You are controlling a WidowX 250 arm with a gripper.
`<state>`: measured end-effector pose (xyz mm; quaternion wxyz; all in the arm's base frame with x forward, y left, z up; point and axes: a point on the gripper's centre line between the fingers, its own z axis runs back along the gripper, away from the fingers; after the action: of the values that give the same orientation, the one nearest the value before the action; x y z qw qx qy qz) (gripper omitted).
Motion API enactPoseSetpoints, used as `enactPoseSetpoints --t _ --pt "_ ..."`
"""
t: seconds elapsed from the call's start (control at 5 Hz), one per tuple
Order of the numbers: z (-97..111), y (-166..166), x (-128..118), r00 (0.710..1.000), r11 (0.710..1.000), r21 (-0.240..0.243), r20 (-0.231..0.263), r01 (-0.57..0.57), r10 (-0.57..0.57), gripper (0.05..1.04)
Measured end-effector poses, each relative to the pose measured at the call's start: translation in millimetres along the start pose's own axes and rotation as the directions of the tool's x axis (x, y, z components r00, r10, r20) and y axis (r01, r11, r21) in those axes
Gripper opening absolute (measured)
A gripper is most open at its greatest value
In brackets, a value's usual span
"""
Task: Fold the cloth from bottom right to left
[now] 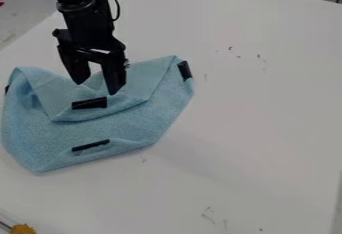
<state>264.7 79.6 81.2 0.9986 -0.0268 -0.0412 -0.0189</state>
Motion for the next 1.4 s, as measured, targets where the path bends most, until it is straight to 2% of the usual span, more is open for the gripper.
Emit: enactPoseSetpoints --t 0.2,0.4,0.6,0.8,1.0,1.2,1.4 --pt "-9 -2 -4 1.000 1.000 -0.014 -0.026 -0.006 0.005 1.001" --pt "-28 -5 -23 0.999 0.999 -0.026 -0.033 -0.039 0.038 1.001" --pt "-33 -6 -32 0.997 0.997 -0.003 -0.001 -0.073 0.073 1.001" --pt "-50 -16 -47 0.991 0.991 -0.019 -0.001 -0.131 0.131 1.001" --pt "-58 -14 -49 0.986 0.987 -0.031 0.035 -0.160 0.161 1.001" --pt "-64 -12 -50 0.985 0.984 -0.050 0.026 -0.169 0.171 1.001" --pt "-67 -11 -50 0.985 0.984 -0.052 0.021 -0.171 0.172 0.960"
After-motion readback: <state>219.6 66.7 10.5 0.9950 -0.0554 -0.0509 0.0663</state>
